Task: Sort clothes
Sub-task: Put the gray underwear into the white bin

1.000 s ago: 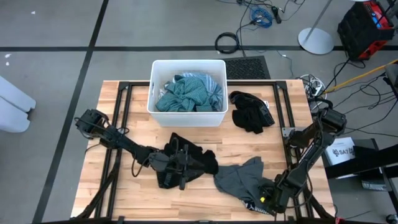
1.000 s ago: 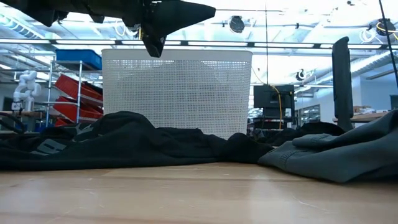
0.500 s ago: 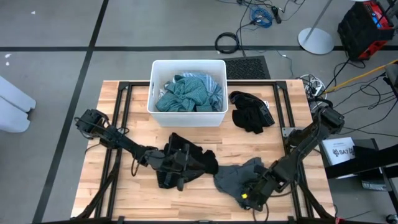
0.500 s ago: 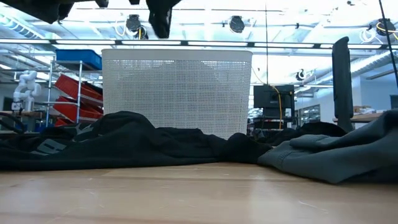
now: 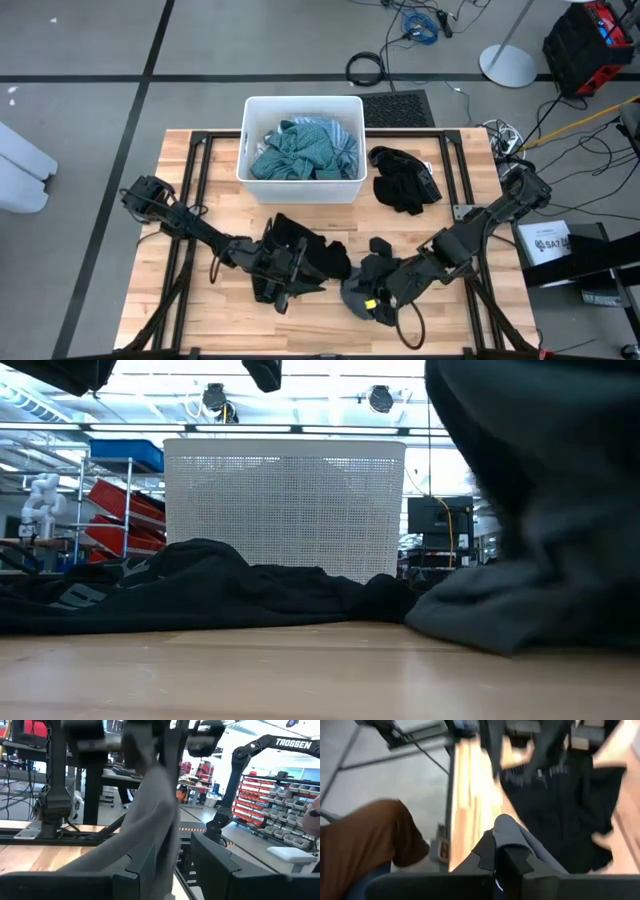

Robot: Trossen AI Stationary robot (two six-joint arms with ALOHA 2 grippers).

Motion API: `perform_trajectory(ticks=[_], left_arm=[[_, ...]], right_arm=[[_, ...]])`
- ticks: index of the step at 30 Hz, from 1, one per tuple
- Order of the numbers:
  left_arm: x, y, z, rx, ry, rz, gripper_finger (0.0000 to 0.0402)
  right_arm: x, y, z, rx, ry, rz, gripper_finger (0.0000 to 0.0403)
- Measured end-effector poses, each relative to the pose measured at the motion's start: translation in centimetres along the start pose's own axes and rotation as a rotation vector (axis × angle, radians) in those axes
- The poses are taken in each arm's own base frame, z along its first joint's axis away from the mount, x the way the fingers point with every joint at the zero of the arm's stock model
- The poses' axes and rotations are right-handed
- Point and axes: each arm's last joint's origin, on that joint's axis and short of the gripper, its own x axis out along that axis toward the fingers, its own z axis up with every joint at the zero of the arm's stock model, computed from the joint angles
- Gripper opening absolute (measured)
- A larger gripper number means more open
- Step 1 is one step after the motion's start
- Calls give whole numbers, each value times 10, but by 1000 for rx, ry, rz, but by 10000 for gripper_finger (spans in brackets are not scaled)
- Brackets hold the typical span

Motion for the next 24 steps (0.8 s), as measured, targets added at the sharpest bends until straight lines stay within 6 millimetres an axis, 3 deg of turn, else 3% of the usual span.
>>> perform_trajectory(ticks=[11,24], left_arm=[[0,-1,0,-10,-1,2,130],[0,1,0,-1,-4,65,130]], right_arm=[[-2,-7,21,-3,-101,3,0],[3,-11,23,24,-84,3,0]])
